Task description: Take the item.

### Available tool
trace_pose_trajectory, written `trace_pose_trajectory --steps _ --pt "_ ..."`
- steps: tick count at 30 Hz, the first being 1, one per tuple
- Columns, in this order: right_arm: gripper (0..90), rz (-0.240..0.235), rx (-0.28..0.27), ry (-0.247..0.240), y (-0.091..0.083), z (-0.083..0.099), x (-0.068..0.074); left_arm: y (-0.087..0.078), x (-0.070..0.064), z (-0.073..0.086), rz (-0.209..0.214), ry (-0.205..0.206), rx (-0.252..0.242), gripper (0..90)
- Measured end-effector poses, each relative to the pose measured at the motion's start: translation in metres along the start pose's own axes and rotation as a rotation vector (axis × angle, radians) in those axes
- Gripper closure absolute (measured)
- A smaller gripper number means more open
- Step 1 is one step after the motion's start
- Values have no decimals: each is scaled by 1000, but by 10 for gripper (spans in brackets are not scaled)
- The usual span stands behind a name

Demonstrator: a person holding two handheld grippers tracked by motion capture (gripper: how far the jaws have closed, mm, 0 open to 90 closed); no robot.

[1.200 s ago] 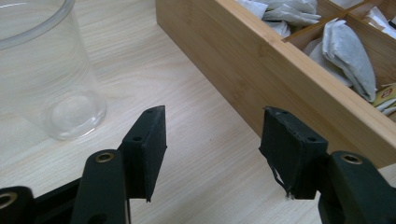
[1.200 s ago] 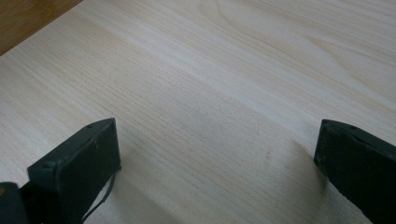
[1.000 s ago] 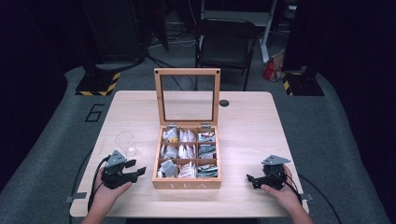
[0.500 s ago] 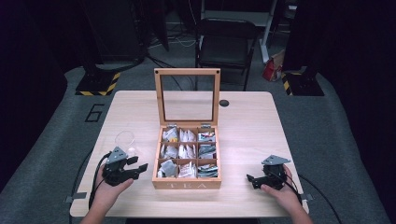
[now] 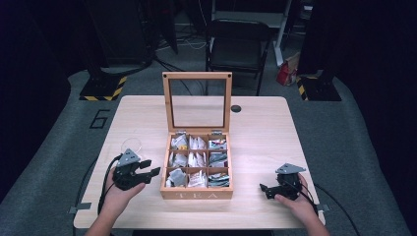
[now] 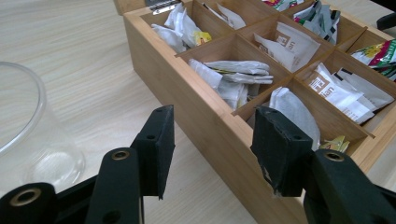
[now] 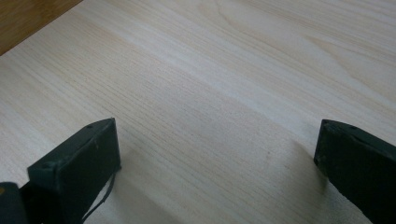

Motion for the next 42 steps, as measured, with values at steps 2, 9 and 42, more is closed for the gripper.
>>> trace_pose_trajectory --steps 2,9,42 --pt "0 -1 1 -2 0 0 0 1 -2 -2 2 7 1 497" --pt "0 0 0 -1 0 0 0 4 -9 -8 17 24 9 501" --pt "0 -1 1 -1 0 0 0 22 -38 -20 68 65 24 536"
Point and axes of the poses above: each handheld gripper's, and its own axes: y roughly forward along the jaws, z roughly out of its underside, x roughly to its left, the point moved 8 cm from there along y, roughly forward along the jaws, and after that the axes turned 5 degrees about x, right-handed, at the moved point
